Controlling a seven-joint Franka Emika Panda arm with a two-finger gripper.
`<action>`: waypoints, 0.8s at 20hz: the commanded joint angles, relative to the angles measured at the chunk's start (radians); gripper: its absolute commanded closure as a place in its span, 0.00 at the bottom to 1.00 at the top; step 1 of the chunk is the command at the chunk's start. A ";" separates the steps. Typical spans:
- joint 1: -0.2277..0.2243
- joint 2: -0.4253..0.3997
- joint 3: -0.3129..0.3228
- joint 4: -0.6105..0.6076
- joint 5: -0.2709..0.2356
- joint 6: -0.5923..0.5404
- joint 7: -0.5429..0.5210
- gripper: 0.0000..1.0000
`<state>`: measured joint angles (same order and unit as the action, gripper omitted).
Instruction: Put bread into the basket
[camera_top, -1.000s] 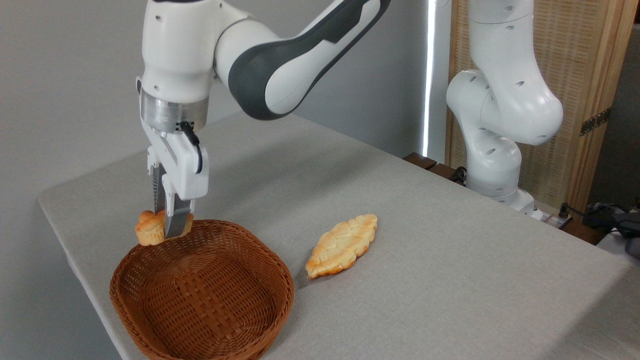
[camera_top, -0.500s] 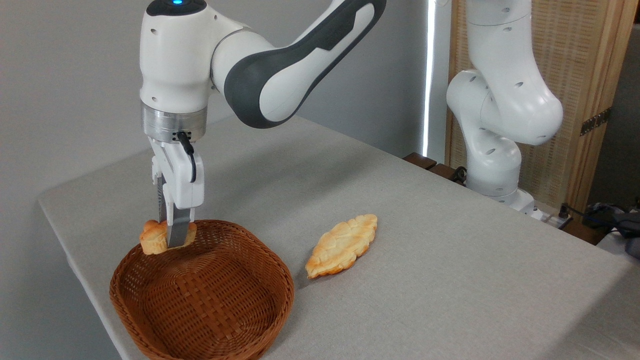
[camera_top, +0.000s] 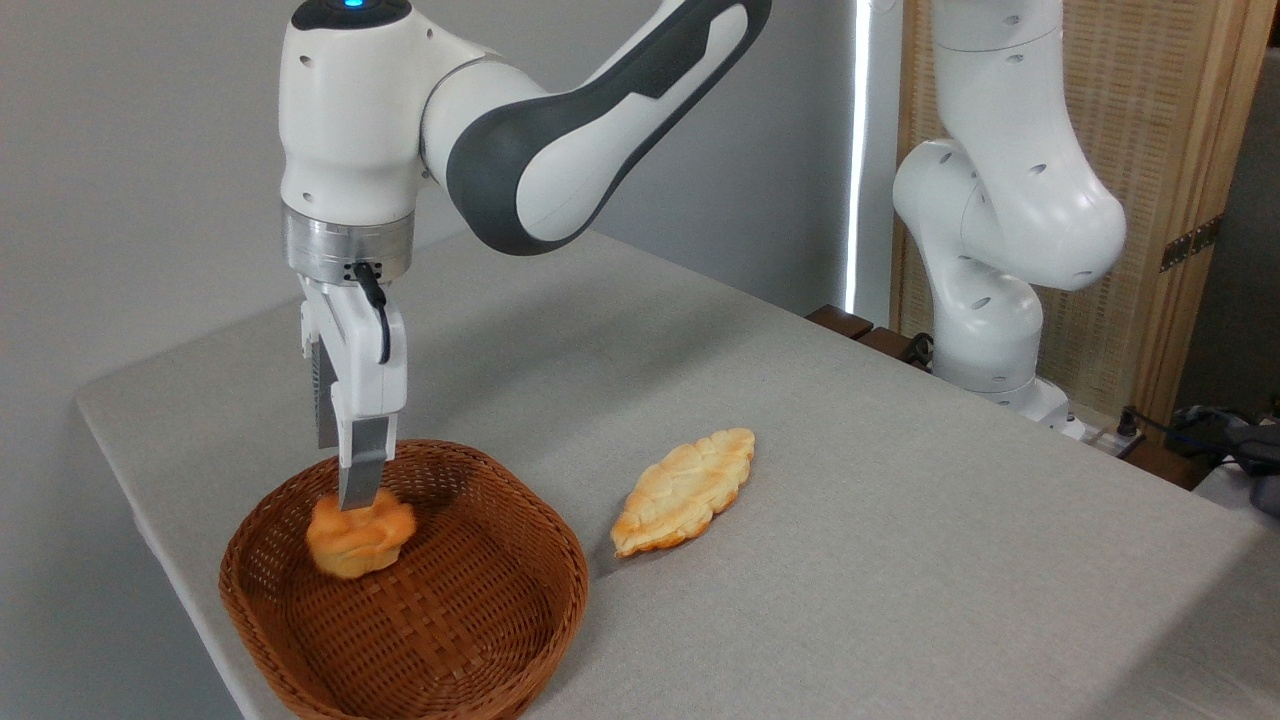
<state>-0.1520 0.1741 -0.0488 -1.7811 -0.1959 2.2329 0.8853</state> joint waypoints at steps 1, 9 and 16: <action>0.000 -0.001 -0.003 0.009 0.009 -0.001 0.004 0.00; 0.023 -0.143 -0.014 0.019 0.010 -0.293 -0.198 0.00; 0.144 -0.156 -0.071 0.187 0.133 -0.604 -0.322 0.00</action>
<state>-0.0682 0.0029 -0.0883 -1.6529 -0.1110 1.7069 0.5995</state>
